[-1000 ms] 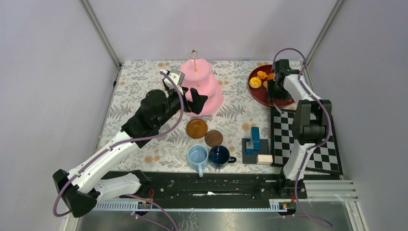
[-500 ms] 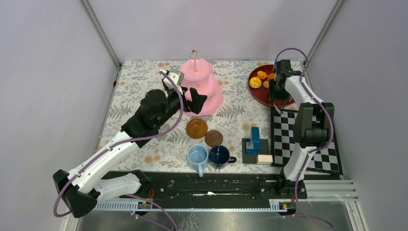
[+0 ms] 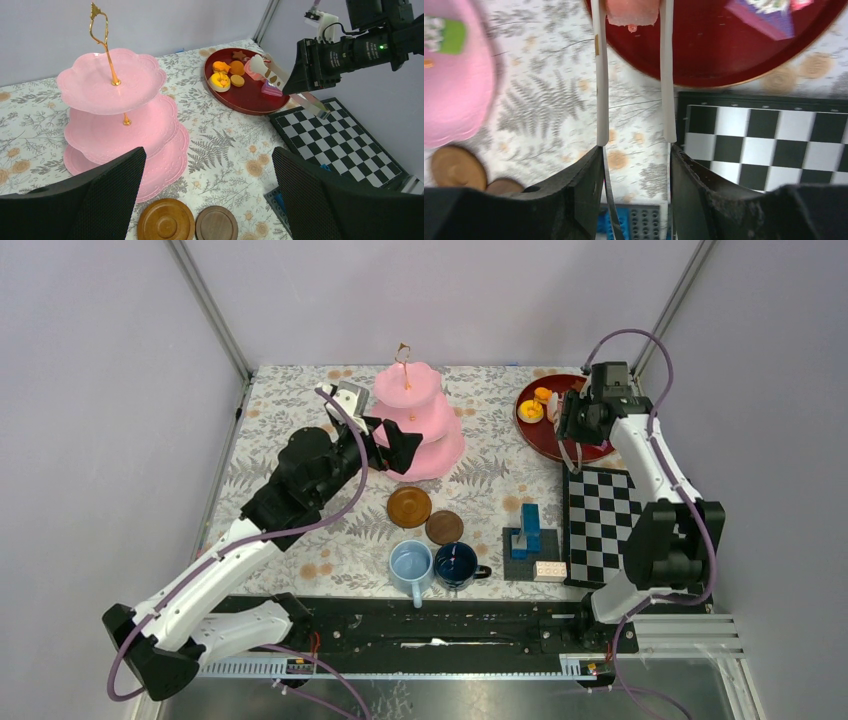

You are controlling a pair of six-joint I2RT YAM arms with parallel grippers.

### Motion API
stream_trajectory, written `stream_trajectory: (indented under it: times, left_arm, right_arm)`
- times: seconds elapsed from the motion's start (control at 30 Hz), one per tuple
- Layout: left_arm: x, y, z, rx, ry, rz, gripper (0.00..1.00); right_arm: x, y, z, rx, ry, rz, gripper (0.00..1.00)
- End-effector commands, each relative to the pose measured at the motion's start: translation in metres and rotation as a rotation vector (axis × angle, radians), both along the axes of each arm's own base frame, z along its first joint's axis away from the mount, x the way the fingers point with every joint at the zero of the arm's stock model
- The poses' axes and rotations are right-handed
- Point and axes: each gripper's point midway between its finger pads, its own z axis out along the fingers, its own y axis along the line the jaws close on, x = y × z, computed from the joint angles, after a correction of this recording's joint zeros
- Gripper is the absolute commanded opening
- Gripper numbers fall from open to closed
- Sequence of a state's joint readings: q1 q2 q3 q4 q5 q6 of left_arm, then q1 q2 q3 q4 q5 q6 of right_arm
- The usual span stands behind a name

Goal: Serve the afternoon tea

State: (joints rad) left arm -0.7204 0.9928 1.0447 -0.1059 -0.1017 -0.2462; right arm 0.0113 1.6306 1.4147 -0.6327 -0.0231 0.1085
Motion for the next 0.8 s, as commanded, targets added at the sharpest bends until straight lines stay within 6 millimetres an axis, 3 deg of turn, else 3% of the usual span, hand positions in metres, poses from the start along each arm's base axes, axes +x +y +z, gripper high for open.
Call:
stream_trajectory:
  times: [0.0, 0.17, 0.37, 0.57, 0.77]
  left_arm:
    - [-0.004, 0.006, 0.019, -0.051, -0.044, 0.008, 0.99]
    - [-0.002, 0.009, 0.019, -0.049, -0.046, 0.019, 0.99]
    - [0.001, 0.014, 0.017, -0.038, -0.053, 0.051, 0.99]
    - [-0.005, 0.017, 0.026, -0.062, -0.069, 0.040, 0.99]
    - [-0.013, 0.020, 0.036, -0.086, -0.087, 0.030, 0.99]
  right_arm:
    - [-0.002, 0.053, 0.043, 0.237, -0.138, 0.089, 0.23]
    - [-0.014, 0.107, 0.053, 0.304, -0.172, 0.191, 0.23]
    - [-0.031, 0.161, 0.042, 0.347, -0.148, 0.269, 0.23]
    - [-0.063, 0.196, 0.029, 0.360, -0.116, 0.337, 0.22]
    - [-0.086, 0.212, 0.011, 0.320, -0.067, 0.397, 0.22]
